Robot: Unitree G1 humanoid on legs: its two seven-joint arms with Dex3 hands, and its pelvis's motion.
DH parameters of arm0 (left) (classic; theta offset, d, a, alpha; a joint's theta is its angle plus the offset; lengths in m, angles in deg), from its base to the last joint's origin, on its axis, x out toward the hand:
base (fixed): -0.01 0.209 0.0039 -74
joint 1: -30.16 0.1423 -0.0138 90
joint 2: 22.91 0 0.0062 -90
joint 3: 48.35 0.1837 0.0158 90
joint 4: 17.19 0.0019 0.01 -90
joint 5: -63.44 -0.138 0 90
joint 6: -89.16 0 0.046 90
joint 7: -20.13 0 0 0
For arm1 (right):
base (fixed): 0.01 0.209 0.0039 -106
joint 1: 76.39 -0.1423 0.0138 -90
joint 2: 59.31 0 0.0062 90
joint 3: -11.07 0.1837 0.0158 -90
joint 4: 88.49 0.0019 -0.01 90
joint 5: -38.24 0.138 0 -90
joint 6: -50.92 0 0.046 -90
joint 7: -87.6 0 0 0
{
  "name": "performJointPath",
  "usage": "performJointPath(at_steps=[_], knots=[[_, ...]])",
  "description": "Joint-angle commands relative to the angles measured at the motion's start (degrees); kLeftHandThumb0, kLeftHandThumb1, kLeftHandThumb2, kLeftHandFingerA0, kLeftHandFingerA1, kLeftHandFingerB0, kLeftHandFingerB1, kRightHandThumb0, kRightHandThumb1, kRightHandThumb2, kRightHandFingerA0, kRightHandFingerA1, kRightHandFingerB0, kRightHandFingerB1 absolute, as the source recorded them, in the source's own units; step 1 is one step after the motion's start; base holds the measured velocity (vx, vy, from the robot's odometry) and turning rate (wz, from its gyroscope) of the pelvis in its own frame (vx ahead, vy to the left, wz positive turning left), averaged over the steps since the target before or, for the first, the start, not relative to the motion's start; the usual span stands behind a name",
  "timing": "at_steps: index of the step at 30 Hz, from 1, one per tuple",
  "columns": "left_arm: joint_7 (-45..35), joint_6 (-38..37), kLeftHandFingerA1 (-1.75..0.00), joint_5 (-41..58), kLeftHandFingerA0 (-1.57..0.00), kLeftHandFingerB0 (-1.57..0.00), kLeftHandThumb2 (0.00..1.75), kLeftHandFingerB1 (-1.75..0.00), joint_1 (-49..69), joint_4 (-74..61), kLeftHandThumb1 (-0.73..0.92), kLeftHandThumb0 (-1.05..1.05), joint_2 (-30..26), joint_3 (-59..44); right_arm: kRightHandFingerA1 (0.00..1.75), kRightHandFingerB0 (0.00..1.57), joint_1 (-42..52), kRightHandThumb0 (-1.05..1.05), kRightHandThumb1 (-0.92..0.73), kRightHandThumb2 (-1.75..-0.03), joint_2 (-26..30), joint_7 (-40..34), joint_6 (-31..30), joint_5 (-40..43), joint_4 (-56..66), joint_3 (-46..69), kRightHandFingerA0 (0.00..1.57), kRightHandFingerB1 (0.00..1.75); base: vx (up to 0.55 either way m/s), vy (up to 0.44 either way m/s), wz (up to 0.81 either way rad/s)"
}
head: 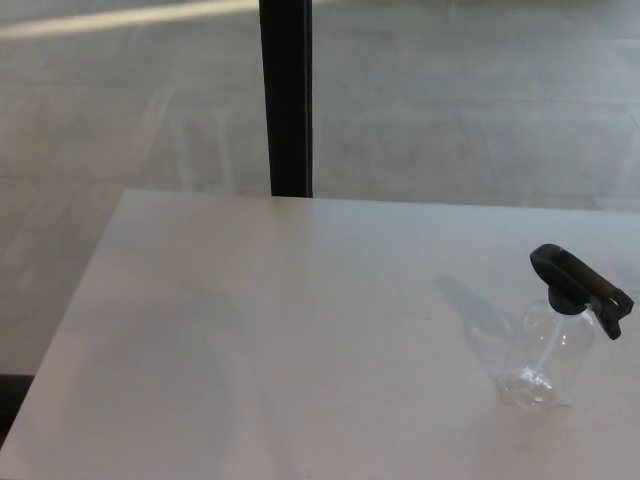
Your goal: The robot uses its right hand to grab and lift the lid of the spray bottle kept in the middle of the desk and places the lid on the right side of the bottle
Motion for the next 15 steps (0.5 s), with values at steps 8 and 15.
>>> performJointPath(at_steps=[8, 15], knots=[[-2.7, 0.2, -0.52, 3.3, -0.57, -0.33, 0.66, -0.36, 2.3, -1.1, 0.85, -0.81, -1.0, -1.3, 0.49, 0.00, -3.2, -0.85, -0.58, -1.04, 9.7, 11.1, -23.2, -18.7, 26.3, -31.0, 0.14, 0.27, 0.00, 0.000, 0.00], [-3.3, -0.5, -0.59, 3.7, -0.51, -0.28, 1.06, -0.49, 2.2, 0.0, 0.72, -0.89, -1.5, -1.6, 0.53, 0.00, -4.4, -0.40, -0.28, -0.98, 11.7, 12.5, -29.2, -20.5, 28.6, -36.4, 0.03, 0.50, 0.00, 0.000, 0.00]])
